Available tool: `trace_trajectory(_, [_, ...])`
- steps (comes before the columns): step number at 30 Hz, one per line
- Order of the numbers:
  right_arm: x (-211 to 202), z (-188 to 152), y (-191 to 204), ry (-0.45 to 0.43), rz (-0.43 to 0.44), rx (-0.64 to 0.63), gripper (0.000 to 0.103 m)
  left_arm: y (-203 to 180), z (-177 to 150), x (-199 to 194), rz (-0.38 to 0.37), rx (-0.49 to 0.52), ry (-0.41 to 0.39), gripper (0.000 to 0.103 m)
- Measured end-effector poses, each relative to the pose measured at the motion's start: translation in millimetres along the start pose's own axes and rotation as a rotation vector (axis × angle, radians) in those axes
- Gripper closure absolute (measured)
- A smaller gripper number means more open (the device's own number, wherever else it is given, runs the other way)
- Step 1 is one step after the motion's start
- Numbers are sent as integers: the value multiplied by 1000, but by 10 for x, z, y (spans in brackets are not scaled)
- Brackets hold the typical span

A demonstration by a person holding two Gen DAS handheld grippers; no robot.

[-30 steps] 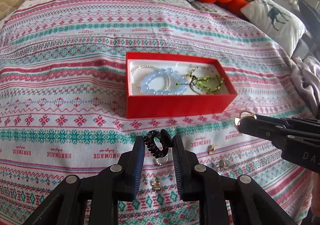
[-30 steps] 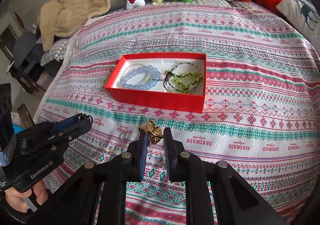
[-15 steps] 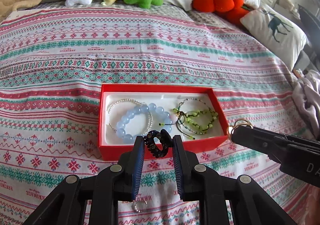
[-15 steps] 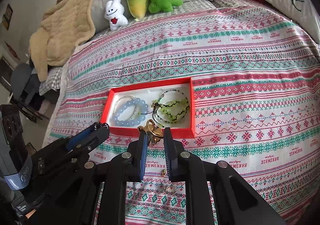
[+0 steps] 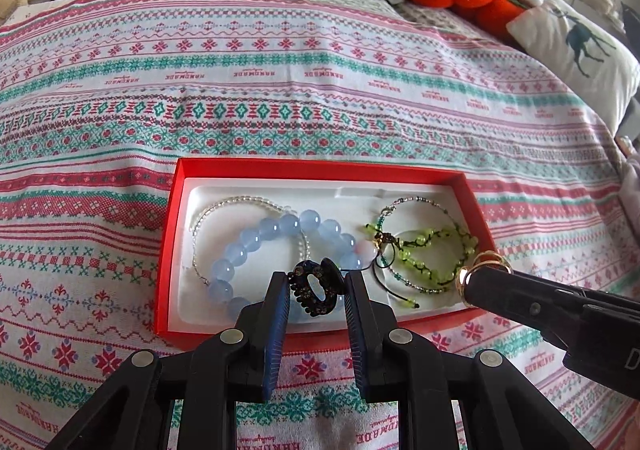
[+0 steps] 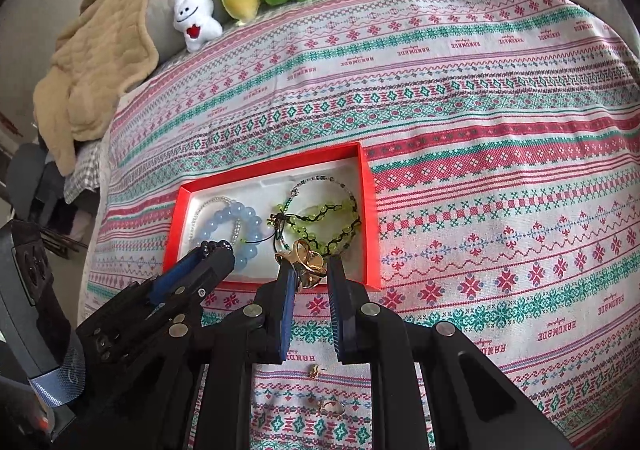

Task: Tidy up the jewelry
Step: 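Carry both earrings into the red box and open both tools, then move both open tools toward the gold hoop earrings on the cover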

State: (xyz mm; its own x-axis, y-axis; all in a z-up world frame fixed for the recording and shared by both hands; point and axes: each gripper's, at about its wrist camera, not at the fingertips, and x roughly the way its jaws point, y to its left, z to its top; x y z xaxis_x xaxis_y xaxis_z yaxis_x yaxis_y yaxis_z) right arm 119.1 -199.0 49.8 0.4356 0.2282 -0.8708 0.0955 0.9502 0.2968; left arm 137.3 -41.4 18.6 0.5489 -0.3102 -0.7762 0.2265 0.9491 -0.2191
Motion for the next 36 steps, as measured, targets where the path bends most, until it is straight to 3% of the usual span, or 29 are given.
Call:
trace_trajectory(7, [16, 10, -13, 3, -8, -5, 86, -8, 6, 1, 3, 15, 3, 75])
trace_trajectory(11, [-20, 18, -11, -3, -21, -8, 86, -19, -18, -51, 13, 29, -1, 63])
trace_trajectory(16, [-127, 35, -13, -26, -8, -4, 85, -71, -39, -159, 7, 51, -1, 58])
trace_trajectory(18, [-175, 28, -11, -31, -10, -6, 83, -83, -58, -218, 7, 59, 0, 50])
trace_trajectory(23, [-336, -16, -15, -52, -2, -19, 67, -94, -122, -382, 22, 84, -1, 35])
trace_trajectory(27, [-475, -58, -23, -66, 6, -28, 62, -79, -213, -488, 31, 100, 2, 19])
trace_trajectory(32, [-624, -146, -40, -82, 18, -24, 48, -27, -348, -554, 37, 78, 39, 14])
trace_trajectory(36, [-711, -256, -4, -79, 21, -49, 43, -11, -456, -621, 36, 56, 56, 10])
